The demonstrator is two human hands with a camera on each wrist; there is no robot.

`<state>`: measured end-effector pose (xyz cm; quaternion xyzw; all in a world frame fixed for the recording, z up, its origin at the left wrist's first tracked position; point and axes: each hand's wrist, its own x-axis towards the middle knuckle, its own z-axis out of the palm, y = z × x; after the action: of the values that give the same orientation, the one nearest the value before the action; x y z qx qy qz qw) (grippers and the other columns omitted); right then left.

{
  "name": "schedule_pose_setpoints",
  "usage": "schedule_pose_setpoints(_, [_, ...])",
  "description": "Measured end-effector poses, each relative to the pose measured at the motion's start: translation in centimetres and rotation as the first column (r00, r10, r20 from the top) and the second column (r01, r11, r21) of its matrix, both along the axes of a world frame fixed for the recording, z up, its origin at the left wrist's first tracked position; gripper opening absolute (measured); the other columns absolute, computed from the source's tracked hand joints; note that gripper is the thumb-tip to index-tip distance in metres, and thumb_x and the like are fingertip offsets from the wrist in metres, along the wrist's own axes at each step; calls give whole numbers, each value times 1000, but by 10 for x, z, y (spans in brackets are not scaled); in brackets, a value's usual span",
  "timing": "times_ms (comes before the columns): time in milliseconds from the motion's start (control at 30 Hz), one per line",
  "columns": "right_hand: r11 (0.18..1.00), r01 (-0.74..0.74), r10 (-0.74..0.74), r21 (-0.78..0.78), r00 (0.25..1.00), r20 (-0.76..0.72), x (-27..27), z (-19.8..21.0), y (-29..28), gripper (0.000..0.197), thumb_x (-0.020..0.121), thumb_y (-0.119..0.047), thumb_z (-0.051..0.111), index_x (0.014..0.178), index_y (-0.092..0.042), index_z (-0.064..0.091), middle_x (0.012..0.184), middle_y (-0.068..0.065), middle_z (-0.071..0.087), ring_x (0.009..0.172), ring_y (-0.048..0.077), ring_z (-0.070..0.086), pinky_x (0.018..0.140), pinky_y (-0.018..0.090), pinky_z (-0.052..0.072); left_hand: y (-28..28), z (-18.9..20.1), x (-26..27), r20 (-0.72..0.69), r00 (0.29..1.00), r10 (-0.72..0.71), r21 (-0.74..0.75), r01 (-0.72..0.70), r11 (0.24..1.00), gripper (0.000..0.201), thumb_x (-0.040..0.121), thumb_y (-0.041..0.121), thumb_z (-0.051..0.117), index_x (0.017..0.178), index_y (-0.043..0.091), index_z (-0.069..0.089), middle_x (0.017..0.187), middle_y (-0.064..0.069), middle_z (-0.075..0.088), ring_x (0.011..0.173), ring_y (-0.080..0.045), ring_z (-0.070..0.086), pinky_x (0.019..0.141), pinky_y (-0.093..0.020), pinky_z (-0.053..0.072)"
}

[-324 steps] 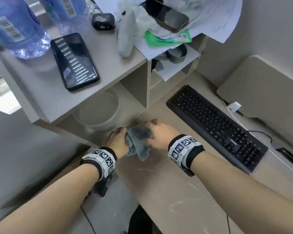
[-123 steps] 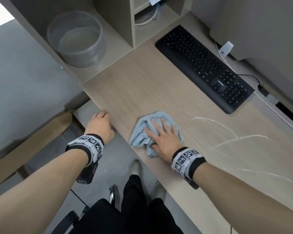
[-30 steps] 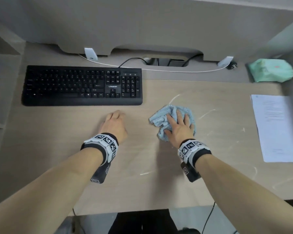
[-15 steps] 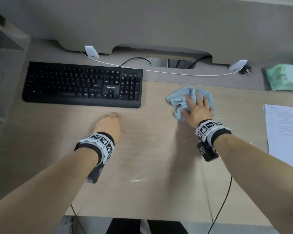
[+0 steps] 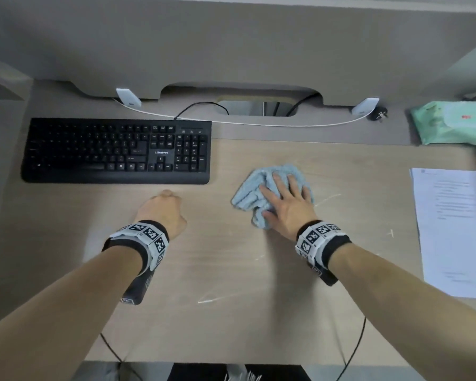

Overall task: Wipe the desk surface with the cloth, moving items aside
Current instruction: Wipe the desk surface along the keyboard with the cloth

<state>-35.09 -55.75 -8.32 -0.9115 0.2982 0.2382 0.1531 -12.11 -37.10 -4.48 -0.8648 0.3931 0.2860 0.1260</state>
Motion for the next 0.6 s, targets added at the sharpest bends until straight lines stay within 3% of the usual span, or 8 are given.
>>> schedule_pose_setpoints(100, [982,185,-186,-31,983,-8,7,-3,-34,68,98,-54,37,157,-36,8,166,1,-11,151,37,-8,118,62,8,0,-3,1,11,1000,-27,11,27,1000,38,76,13,49,112,14,63,122,-4,53,98,-26,60,80,-35,51])
schedule_pose_setpoints(200, [953,301,-301,-31,953,-10,39,-5,-25,67,99,-50,38,157,-33,8,166,5,-11,149,42,-9,116,67,8,3,-6,2,33,998,-63,-3,63,998,31,74,13,49,102,14,63,119,-5,54,94,-28,61,76,-35,50])
schedule_pose_setpoints(333, [996,88,-88,-2,996,5,67,-4,39,66,102,-47,35,157,-34,1,164,5,-19,149,41,-15,114,70,3,7,-9,10,25,994,-111,-10,111,994,27,72,13,49,96,15,62,112,-3,54,91,-28,59,74,-35,50])
schedule_pose_setpoints(433, [998,-40,39,50,999,35,49,-2,86,65,102,-44,36,157,-35,2,164,3,-20,148,38,-20,115,69,-4,9,-9,13,20,985,-172,-9,172,985,21,72,12,50,91,15,58,106,-4,52,84,-26,54,68,-33,46])
schedule_pose_setpoints(533, [999,7,-8,34,999,51,9,-7,89,65,100,-48,39,156,-39,7,165,-1,-15,150,34,-17,117,64,-1,12,-10,14,30,976,-214,-22,215,976,21,73,11,50,93,13,57,103,-5,51,81,-24,50,68,-33,45])
schedule_pose_setpoints(600, [987,158,-158,-1,987,24,-19,-10,77,67,99,-52,39,156,-41,6,166,-2,-14,151,33,-13,118,62,5,15,-11,15,29,971,-238,-26,239,971,24,73,9,51,96,12,57,104,-6,49,82,-26,50,71,-36,48])
